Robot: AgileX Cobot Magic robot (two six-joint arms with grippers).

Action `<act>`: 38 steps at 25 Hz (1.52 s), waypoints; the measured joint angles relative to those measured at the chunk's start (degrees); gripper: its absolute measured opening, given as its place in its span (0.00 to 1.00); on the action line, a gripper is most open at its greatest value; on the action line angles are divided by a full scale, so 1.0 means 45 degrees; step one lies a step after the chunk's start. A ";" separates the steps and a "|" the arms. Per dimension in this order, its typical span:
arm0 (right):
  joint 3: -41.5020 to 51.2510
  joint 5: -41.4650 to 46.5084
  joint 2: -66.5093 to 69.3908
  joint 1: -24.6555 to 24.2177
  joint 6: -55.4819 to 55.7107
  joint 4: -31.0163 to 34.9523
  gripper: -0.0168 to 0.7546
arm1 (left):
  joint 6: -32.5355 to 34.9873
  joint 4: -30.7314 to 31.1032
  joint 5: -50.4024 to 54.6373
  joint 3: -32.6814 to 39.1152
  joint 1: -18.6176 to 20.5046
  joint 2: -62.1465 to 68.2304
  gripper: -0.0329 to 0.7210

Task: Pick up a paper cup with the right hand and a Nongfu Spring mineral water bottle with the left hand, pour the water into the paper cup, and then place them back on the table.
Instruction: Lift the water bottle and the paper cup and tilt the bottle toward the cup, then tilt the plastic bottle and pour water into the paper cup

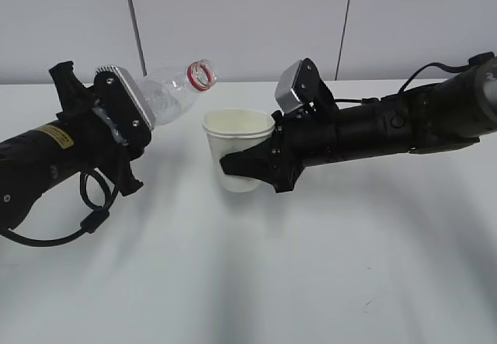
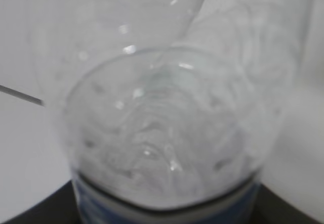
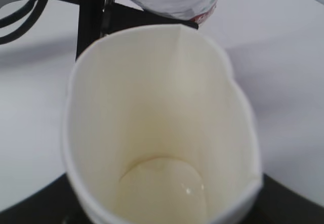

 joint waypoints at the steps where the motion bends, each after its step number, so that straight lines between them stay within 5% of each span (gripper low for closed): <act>1: 0.0000 0.0036 0.0000 0.0000 0.0050 -0.0080 0.53 | 0.0179 -0.0089 0.0000 0.0000 0.0000 0.0000 0.53; 18: 0.0000 0.0181 0.0000 0.0022 0.0101 -0.0342 0.53 | 0.4038 -0.1203 -0.0969 0.0000 0.0000 -0.0006 0.53; 38: 0.0000 0.0181 0.0000 0.0022 0.0132 -0.0382 0.53 | 0.5638 -0.1307 -0.2007 0.0000 0.0000 -0.0006 0.53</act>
